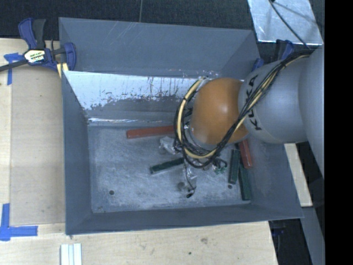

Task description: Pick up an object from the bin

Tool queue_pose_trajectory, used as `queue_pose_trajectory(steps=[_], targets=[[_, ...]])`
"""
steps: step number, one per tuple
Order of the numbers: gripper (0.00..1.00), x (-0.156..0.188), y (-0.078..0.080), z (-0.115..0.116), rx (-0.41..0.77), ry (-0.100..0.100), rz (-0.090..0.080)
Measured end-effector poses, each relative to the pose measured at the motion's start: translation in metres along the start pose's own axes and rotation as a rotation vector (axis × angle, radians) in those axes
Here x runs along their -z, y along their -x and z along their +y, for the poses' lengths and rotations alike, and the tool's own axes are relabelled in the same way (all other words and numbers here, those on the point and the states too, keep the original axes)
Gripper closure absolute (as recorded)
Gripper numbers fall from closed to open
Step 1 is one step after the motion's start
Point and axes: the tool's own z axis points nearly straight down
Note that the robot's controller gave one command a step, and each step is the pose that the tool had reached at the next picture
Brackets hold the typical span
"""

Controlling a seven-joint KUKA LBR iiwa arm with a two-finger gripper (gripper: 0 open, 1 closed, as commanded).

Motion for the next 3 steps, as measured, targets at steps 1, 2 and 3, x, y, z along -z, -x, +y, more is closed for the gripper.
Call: queue_pose_trajectory(steps=[1,2,3], targets=[[1.0,0.005,0.002,0.0,-0.001,-0.002,-0.008],[1.0,0.132,-0.013,0.035,0.3,-0.004,-0.011],[1.0,0.201,0.008,0.075,0.665,-0.003,-0.007]])
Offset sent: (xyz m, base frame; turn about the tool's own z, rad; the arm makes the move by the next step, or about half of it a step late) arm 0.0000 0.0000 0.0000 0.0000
